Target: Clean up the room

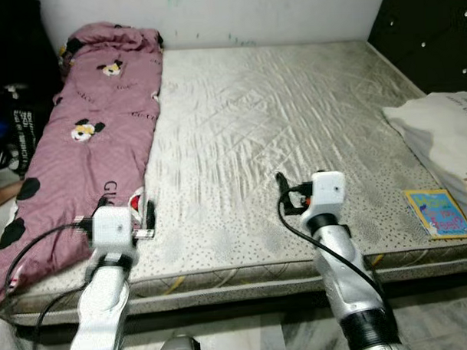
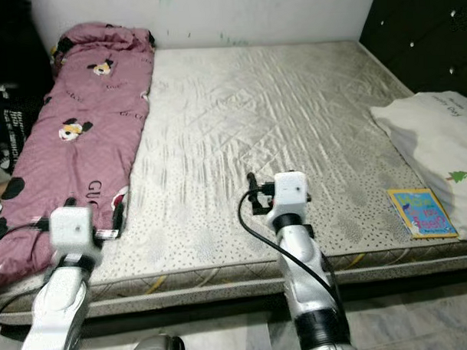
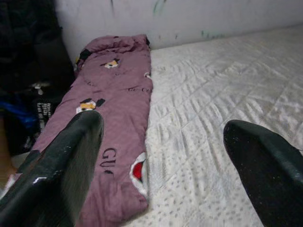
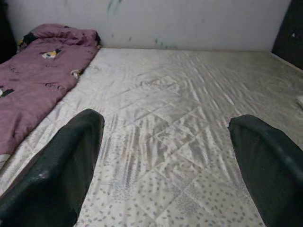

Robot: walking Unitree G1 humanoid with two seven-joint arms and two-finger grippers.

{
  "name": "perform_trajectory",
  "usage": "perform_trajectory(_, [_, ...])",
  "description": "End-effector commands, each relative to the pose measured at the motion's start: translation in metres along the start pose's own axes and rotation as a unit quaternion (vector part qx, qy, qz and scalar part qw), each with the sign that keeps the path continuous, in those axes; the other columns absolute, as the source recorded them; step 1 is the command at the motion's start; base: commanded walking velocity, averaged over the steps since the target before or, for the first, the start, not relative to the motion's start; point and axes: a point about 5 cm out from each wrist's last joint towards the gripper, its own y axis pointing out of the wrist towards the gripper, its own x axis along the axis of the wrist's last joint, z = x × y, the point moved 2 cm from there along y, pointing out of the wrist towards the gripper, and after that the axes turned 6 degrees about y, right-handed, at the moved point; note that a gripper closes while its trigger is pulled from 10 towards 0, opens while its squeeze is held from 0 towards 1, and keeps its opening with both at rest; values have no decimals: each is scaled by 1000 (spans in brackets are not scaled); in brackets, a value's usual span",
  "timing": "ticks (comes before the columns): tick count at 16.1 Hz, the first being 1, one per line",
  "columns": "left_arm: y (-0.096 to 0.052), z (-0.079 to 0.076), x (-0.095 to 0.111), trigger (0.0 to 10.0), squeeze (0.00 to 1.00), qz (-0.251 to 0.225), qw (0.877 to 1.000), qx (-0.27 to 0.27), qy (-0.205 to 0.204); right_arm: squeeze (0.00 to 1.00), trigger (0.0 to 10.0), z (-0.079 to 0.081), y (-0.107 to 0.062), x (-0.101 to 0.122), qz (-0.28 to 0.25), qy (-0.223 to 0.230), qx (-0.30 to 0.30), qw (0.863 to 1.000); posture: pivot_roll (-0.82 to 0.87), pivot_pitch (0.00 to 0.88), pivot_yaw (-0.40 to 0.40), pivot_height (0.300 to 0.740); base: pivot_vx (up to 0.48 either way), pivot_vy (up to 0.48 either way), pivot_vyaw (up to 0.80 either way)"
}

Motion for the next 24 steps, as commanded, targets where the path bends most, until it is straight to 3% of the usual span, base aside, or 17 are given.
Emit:
perform_trajectory(1, [-8,3,-3,10000,0,8,1000,-2,-7,0,10000,-5,-6,0,4,9,-3,1000,119,0,-33,740,0,0,0])
perform_trajectory(2, [-17,-1,-8,10000,0,16,1000,6,-6,0,10000,-7,-10,-3,8,19,-6,1000,116,0,-34,740,0,0,0])
perform_trajectory(3, [-18,-7,-3,10000,0,1,1000,-17,-1,0,10000,-6,-9,-1,7,14,1,1000,118,0,-37,740,0,0,0])
perform_trajectory(7, [-15,-10,-1,10000,0,6,1000,-23,12,0,10000,-4,-10,-1,15,11,6,1000,113,0,-39,740,0,0,0])
perform_trajectory(10, [-15,-13,-2,10000,0,15,999,-34,-3,0,10000,-5,-12,-2,24,14,3,1000,106,0,-38,740,0,0,-204])
perform_trajectory(24, [-14,-14,-4,10000,0,33,999,-40,-14,0,10000,-4,-13,-2,36,8,5,999,102,0,-39,740,0,480,0])
